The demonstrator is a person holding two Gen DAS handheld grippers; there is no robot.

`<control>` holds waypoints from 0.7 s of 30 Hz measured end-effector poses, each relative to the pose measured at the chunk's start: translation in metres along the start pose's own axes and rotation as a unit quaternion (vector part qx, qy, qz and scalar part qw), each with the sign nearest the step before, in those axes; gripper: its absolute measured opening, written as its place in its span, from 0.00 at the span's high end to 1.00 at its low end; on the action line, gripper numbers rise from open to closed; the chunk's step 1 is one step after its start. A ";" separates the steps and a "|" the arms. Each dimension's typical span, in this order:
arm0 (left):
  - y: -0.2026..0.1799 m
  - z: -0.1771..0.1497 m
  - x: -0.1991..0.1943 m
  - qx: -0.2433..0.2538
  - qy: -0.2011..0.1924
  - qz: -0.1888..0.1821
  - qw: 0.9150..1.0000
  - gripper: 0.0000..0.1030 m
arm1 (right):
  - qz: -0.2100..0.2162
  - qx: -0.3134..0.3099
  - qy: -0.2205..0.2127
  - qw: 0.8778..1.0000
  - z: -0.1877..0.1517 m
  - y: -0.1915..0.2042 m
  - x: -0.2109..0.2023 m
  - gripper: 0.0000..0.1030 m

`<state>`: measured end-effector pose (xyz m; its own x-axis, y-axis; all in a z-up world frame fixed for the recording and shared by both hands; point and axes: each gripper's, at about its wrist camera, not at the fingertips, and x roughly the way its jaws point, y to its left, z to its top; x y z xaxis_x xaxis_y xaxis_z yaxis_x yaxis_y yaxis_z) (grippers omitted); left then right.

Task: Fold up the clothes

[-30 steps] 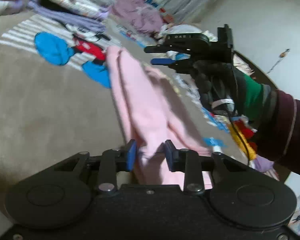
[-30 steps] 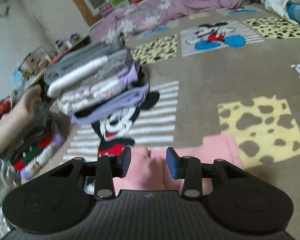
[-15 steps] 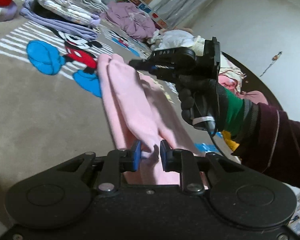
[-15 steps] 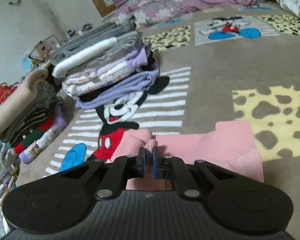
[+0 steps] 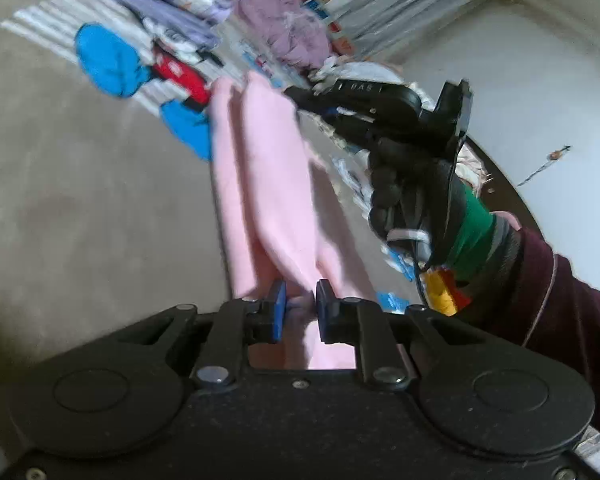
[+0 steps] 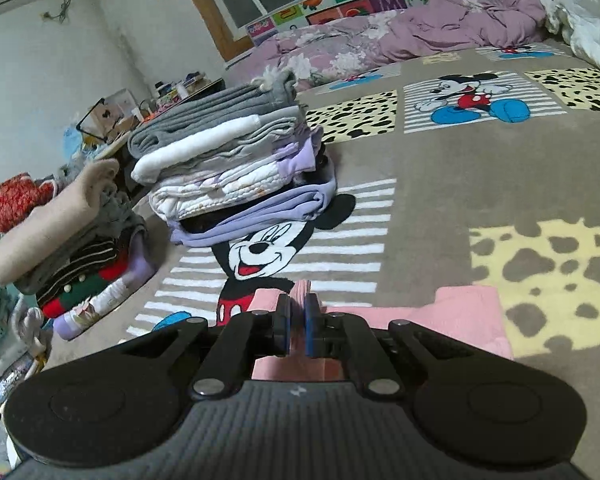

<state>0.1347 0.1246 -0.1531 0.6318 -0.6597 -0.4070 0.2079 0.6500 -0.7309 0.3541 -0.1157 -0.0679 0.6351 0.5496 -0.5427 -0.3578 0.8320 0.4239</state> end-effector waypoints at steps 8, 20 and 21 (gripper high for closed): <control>0.004 -0.004 0.004 -0.018 0.014 0.021 1.000 0.86 | -0.037 -0.042 0.032 0.998 -0.008 0.002 0.037 0.92; -0.012 0.001 -0.011 0.029 0.009 0.024 0.999 0.56 | -0.042 0.001 -0.023 0.999 -0.004 -0.001 0.007 0.72; -0.015 0.002 -0.016 0.044 0.000 0.033 0.999 0.56 | -0.038 -0.017 -0.024 0.999 -0.006 0.004 0.000 0.71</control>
<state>0.1223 0.1260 -0.1342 0.6463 -0.6145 -0.4523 0.2304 0.7223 -0.6521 0.3485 -0.1119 -0.0702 0.6935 0.4809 -0.5364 -0.3294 0.8738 0.3576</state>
